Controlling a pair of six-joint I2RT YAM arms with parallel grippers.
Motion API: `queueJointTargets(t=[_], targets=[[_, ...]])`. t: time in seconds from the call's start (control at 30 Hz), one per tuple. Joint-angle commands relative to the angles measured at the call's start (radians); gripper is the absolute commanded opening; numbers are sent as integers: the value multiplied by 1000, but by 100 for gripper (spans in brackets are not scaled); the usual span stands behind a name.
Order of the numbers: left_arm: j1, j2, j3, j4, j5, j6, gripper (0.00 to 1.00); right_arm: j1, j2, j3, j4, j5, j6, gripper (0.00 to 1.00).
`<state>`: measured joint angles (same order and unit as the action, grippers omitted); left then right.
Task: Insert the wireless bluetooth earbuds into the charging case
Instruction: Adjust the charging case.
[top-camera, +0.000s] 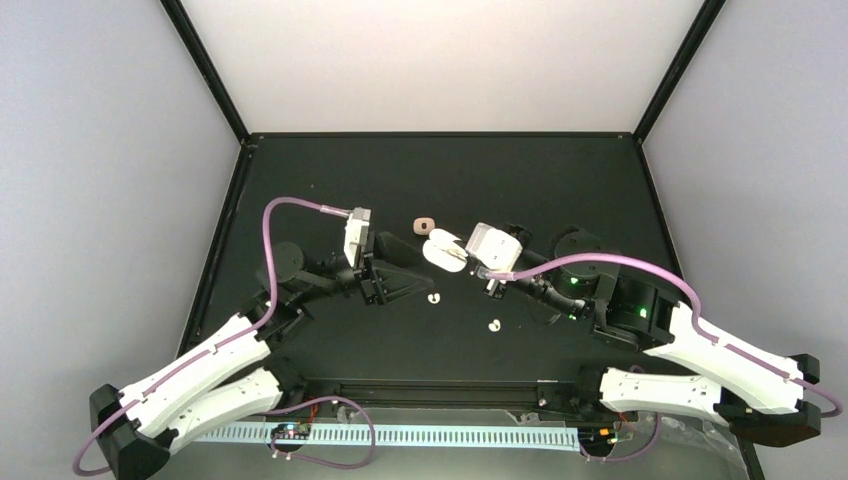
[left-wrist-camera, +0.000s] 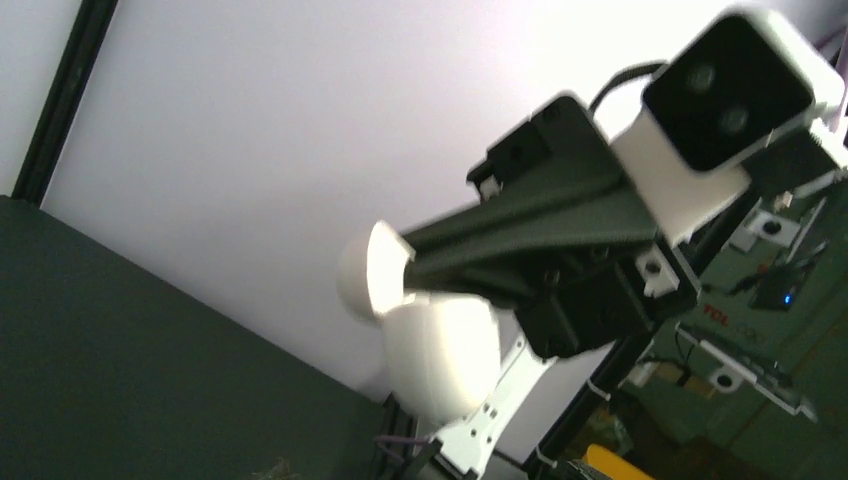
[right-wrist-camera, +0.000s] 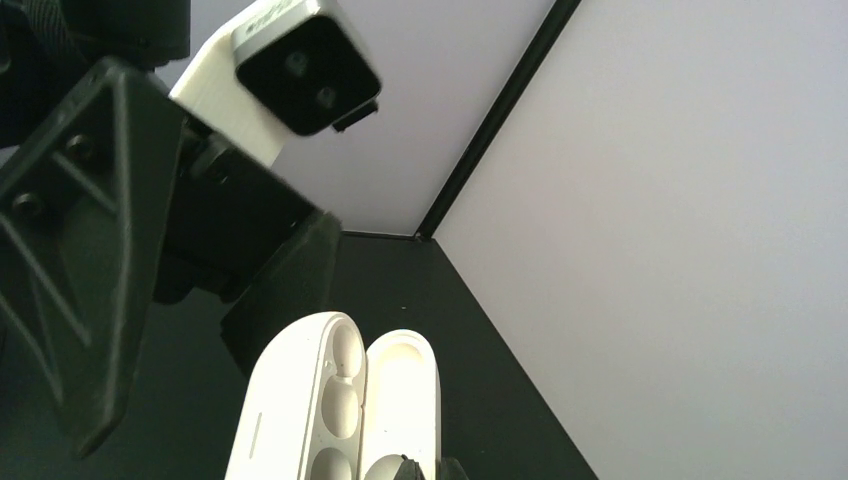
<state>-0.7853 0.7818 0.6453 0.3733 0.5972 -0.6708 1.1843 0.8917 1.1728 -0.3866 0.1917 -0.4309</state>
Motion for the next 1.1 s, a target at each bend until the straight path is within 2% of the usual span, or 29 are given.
queueJointTargets(t=[0.0, 0.27, 0.7, 0.83, 1.07], targets=[[1, 37, 112, -54, -54, -84, 70, 12, -8, -9, 34, 31, -29, 1], [2, 92, 177, -86, -58, -86, 67, 28, 6, -3, 26, 30, -27, 1], [2, 136, 182, -45, 24, -125, 45, 35, 20, -2, 29, 41, -32, 1], [1, 151, 182, -26, 60, -150, 41, 37, 19, -5, 31, 45, -35, 1], [1, 163, 181, 1, 85, -162, 27, 37, 19, -8, 32, 44, -34, 1]])
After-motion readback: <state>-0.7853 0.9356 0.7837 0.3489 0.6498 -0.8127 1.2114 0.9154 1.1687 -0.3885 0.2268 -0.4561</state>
